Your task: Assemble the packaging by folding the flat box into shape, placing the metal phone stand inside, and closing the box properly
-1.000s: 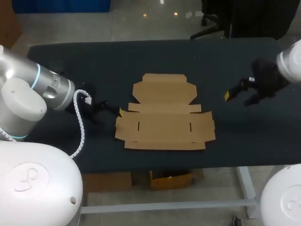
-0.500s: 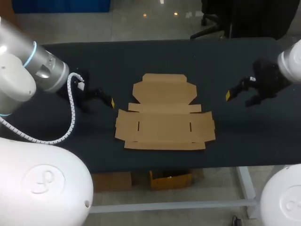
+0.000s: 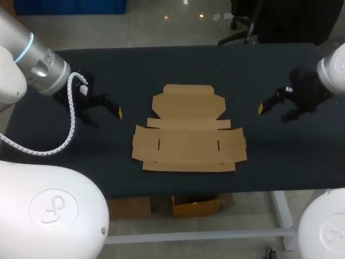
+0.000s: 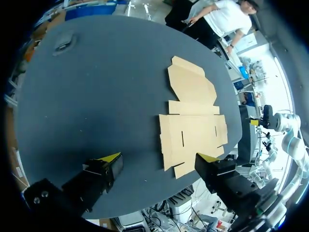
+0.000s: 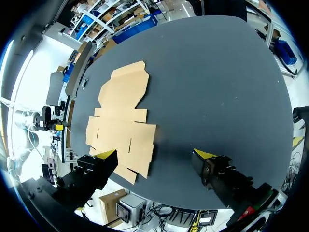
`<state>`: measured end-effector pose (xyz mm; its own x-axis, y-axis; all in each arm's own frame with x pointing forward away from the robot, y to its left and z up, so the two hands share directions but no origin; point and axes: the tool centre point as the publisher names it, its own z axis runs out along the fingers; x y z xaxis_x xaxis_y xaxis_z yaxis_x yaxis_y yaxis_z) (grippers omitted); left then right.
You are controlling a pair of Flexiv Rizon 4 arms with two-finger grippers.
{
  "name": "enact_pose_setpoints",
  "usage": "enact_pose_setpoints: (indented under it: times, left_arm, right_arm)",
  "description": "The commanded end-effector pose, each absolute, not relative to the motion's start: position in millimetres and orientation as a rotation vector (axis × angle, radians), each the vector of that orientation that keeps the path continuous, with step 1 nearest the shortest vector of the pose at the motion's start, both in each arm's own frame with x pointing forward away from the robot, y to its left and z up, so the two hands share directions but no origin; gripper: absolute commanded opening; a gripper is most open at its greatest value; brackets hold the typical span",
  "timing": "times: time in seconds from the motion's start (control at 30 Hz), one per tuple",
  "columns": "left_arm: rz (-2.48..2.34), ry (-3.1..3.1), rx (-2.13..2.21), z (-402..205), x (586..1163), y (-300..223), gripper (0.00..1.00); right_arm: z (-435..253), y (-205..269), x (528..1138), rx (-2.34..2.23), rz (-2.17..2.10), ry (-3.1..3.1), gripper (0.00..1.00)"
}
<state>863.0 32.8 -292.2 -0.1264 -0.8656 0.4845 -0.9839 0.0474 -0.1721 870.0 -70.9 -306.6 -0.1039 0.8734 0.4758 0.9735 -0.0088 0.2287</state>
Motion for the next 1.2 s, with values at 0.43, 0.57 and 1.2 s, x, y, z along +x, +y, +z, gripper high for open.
enact_pose_setpoints:
  times: [0.43,0.57,1.2]
  left_arm:
    - [0.672,-2.079,1.894,-288,862,33,1.0]
    - [0.662,-2.087,1.897,-286,865,26,1.0]
    - [0.561,-2.102,1.934,-288,850,16,1.0]
  right_arm:
    - [-307,-70,869,-1.966,-0.758,-2.066,1.0]
    - [-304,-67,873,-1.986,-0.75,-2.048,1.0]
    - [-320,-63,866,-2.019,-0.687,-1.999,1.0]
